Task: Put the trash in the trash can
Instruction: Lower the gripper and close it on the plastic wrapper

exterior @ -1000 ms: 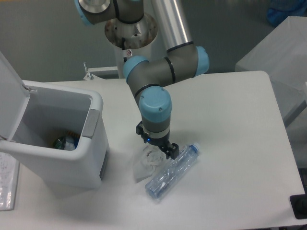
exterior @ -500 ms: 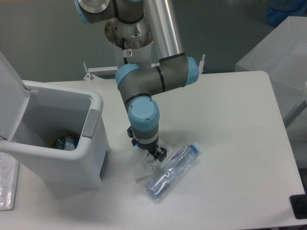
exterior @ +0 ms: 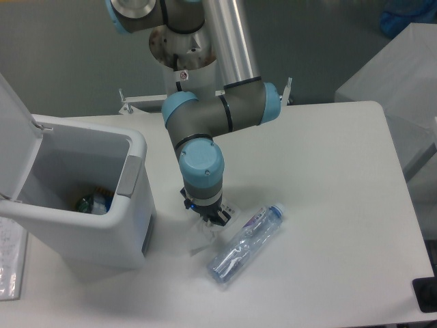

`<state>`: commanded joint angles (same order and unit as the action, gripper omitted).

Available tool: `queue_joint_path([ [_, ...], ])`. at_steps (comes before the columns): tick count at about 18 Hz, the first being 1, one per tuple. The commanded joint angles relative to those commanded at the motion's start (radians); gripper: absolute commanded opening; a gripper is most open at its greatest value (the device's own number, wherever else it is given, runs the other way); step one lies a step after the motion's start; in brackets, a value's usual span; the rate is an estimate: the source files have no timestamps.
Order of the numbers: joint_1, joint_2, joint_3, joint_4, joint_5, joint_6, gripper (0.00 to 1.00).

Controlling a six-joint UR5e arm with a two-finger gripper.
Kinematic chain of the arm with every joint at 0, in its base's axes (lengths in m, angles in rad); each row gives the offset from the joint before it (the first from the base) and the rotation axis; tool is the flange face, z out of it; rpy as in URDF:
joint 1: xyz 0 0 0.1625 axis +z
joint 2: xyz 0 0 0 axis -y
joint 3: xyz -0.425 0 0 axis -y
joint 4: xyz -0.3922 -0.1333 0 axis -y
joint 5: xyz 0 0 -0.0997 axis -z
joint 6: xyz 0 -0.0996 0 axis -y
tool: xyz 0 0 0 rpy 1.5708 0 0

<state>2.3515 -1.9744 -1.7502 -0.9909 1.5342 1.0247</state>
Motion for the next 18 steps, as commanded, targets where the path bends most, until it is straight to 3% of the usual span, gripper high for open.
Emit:
queue_joint_path([
  [9, 0.092, 0.117, 0.017, -0.037, -0.186, 0.003, 0.00],
  [14, 0.160, 0.152, 0.075, -0.038, -0.374, -0.009, 0.00],
  [18, 0.184, 0.157, 0.130, -0.037, -0.449, -0.044, 0.00],
])
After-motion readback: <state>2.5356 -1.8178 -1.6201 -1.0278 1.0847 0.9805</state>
